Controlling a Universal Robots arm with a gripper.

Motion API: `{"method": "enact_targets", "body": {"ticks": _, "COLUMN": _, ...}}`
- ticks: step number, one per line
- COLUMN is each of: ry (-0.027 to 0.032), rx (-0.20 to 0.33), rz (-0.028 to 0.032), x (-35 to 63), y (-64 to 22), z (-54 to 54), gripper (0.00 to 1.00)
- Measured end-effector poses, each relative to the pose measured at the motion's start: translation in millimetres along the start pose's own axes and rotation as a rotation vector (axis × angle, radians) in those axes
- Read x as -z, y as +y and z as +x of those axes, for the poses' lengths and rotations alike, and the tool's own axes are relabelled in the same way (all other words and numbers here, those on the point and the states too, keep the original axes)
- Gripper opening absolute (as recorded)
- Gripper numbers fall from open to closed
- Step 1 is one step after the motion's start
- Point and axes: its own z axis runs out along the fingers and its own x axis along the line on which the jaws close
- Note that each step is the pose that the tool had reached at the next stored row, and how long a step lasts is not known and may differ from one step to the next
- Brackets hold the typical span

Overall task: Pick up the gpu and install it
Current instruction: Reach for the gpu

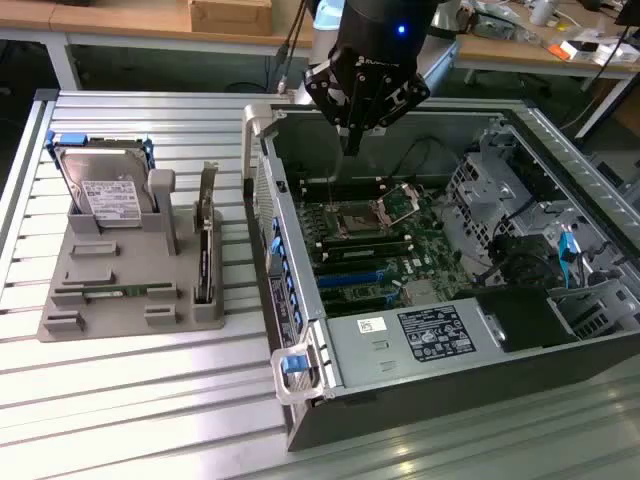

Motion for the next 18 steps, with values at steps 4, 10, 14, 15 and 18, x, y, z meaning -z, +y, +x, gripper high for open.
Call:
{"method": "enact_targets", "body": {"ticks": 4, "ry": 0.0, "rx": 0.0, "rz": 0.0001, "x": 0.2, "y": -0.6, "z": 7.7, "gripper": 0.11}}
{"method": "enact_targets", "body": {"ticks": 10, "ry": 0.0, "rx": 0.0, "rz": 0.0, "x": 0.3, "y": -0.7, "z": 9.9, "gripper": 0.11}}
{"method": "enact_targets", "body": {"ticks": 14, "ry": 0.0, "rx": 0.0, "rz": 0.0001, "x": 0.4, "y": -1.0, "z": 13.0, "gripper": 0.11}}
{"method": "enact_targets", "body": {"ticks": 15, "ry": 0.0, "rx": 0.0, "rz": 0.0001, "x": 0.4, "y": -1.0, "z": 13.9, "gripper": 0.11}}
{"method": "enact_targets", "body": {"ticks": 18, "ry": 0.0, "rx": 0.0, "rz": 0.0, "x": 0.4, "y": -1.2, "z": 15.6, "gripper": 0.11}}
